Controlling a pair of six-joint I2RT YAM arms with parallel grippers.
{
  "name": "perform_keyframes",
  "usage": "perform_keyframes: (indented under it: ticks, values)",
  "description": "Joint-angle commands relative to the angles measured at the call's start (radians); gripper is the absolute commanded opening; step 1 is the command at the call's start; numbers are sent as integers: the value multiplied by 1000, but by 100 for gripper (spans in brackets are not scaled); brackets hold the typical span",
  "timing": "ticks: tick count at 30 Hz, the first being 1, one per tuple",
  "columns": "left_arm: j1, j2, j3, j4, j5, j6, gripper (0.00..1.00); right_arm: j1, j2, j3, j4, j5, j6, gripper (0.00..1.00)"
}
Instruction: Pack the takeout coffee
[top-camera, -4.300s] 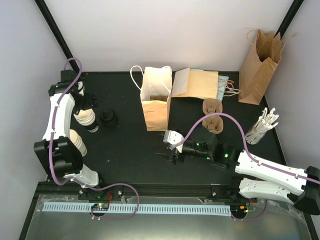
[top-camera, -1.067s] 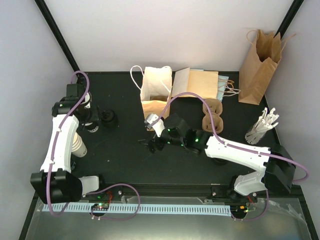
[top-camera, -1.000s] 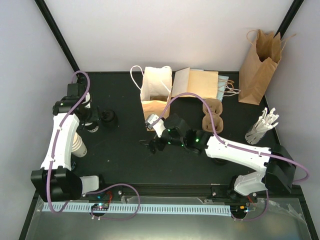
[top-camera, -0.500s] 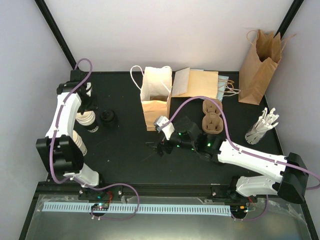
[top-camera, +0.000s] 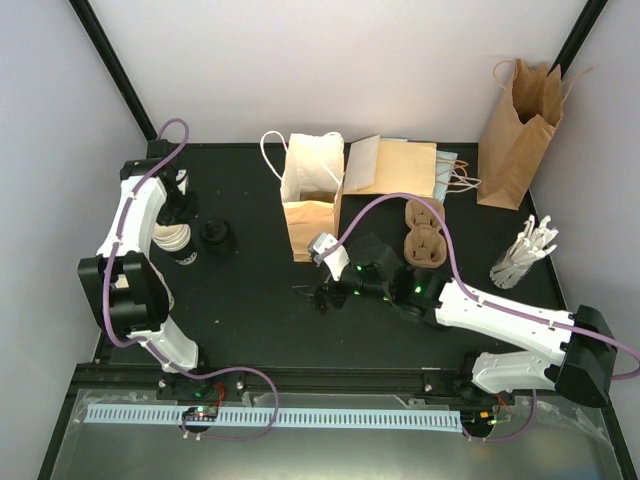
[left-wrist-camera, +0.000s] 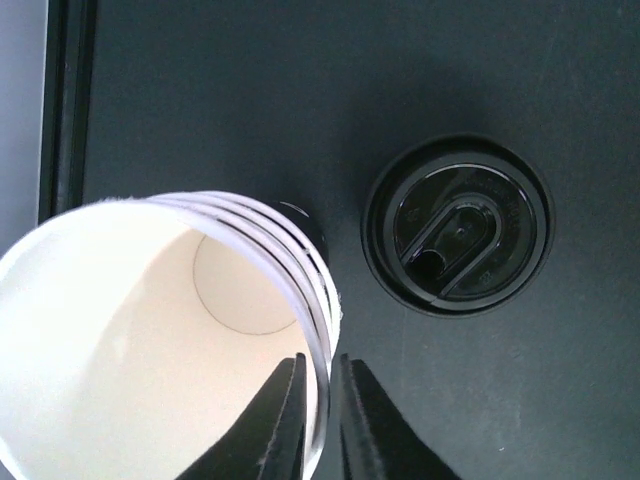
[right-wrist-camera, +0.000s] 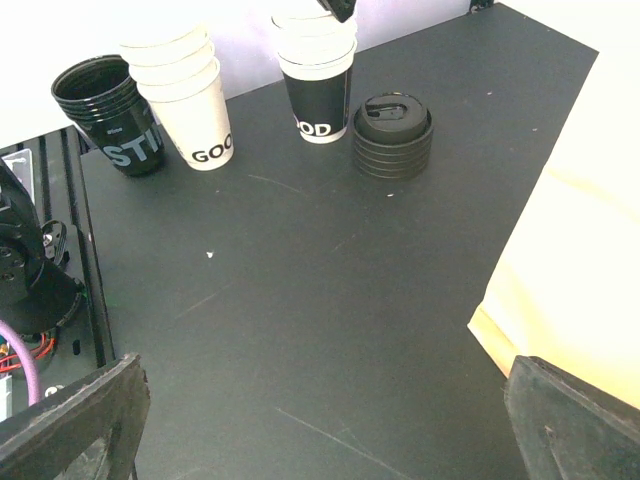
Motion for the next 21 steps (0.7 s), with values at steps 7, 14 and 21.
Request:
perform_keyframes:
  ticks: [7,14,21]
  values:
    - [3,-25,46,-79,-24,-13,2,-5,-18,4,-11,-10,7,100]
    - [-4,-130,21,-93,9,-26,2,-5,-5,41,-34,-8,13,100]
    - [-8,-235,-7,-109,50,-23,1,-5,14,82,-45,0,33,100]
